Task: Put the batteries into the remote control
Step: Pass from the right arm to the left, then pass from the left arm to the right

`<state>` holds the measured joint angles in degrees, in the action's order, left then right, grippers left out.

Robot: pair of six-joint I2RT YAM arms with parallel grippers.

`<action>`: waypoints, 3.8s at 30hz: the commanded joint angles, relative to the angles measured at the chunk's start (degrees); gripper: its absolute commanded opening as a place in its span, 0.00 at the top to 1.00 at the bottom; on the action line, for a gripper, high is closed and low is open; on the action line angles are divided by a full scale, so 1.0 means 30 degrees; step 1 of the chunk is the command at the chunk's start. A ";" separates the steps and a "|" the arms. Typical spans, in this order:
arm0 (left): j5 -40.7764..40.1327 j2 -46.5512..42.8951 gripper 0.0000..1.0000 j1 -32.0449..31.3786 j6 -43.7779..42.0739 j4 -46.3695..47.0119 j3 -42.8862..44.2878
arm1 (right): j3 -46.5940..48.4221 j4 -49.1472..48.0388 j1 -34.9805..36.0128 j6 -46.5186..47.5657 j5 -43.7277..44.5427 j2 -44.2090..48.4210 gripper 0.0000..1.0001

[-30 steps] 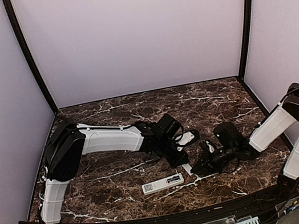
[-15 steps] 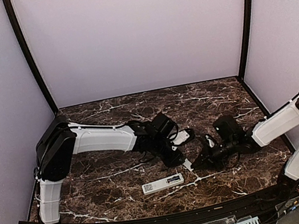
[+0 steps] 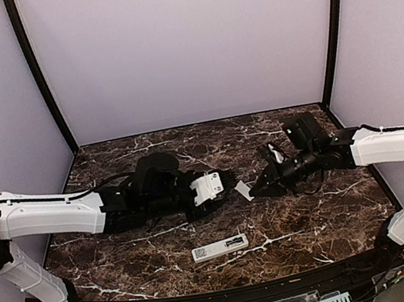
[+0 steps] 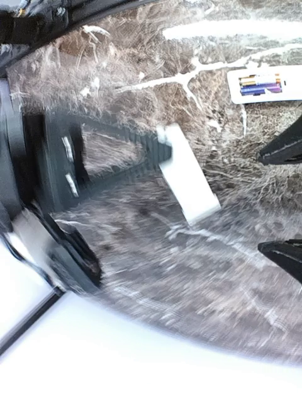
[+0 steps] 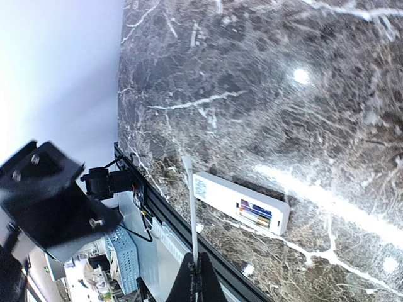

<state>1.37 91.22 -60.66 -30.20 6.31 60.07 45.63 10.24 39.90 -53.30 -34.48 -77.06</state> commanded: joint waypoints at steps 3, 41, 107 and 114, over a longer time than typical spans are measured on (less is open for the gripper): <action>-0.3834 -0.3161 0.34 -0.2077 -0.9525 0.6365 -0.3217 | 0.4280 0.5021 0.0621 0.3076 -0.0299 0.0318 1.00; -0.9604 -0.1311 0.49 -0.3209 -1.7345 1.4392 -0.4864 | 0.5627 0.2014 0.2248 -0.0310 -0.1145 0.1420 1.00; 0.9361 -0.3759 1.00 0.0018 1.4508 1.6055 -0.2630 | 0.2487 -1.0263 0.2715 1.0557 -0.4429 0.5346 0.55; 0.9751 -0.3281 1.00 0.0065 1.4726 1.6081 -0.2186 | 0.2055 -1.0175 0.3331 1.1174 -0.3377 0.5020 0.56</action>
<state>28.53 80.90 -60.64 12.16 52.27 52.47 52.60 -17.96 48.90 -21.47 -45.15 -61.41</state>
